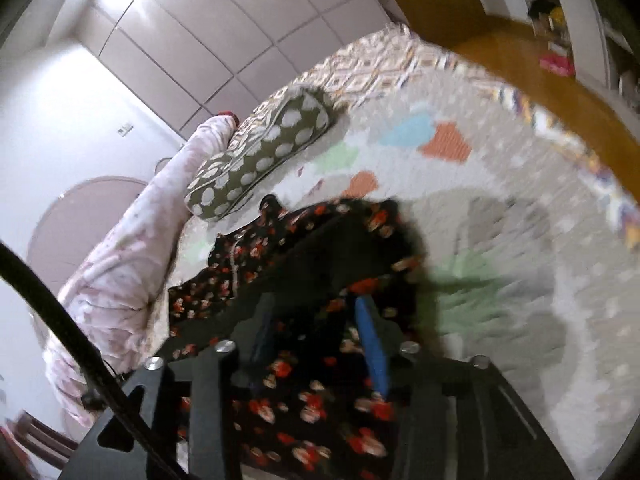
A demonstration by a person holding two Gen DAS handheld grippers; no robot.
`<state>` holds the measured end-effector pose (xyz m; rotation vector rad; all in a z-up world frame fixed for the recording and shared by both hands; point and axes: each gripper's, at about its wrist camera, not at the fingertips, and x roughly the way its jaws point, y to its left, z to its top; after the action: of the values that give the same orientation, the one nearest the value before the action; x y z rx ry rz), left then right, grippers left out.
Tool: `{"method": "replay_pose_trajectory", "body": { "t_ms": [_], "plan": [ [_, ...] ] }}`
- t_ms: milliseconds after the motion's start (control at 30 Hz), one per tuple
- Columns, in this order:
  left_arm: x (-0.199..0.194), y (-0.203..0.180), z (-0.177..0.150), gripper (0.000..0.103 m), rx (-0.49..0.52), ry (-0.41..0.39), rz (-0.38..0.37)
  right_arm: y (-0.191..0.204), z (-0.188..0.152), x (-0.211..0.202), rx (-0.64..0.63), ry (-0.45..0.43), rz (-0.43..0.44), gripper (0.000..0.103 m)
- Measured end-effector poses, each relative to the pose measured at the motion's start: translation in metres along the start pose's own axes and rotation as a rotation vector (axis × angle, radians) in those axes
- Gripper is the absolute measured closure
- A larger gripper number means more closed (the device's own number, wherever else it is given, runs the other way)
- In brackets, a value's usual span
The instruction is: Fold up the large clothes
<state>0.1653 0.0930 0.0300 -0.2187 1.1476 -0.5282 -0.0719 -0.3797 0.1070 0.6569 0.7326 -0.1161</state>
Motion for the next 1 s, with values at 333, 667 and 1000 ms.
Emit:
{"method": "replay_pose_trajectory", "body": {
  "t_ms": [333, 667, 1000],
  "plan": [
    [-0.001, -0.029, 0.008, 0.094, 0.054, -0.047, 0.083, 0.016, 0.005, 0.067, -0.247, 0.036, -0.191, 0.046],
    [-0.098, -0.078, 0.045, 0.095, 0.157, -0.319, 0.083, 0.040, 0.027, 0.019, -0.238, -0.069, -0.099, 0.094],
    [0.030, -0.082, 0.146, 0.092, 0.201, -0.193, 0.371, 0.029, 0.090, 0.103, -0.196, -0.028, -0.257, 0.094]
  ]
}}
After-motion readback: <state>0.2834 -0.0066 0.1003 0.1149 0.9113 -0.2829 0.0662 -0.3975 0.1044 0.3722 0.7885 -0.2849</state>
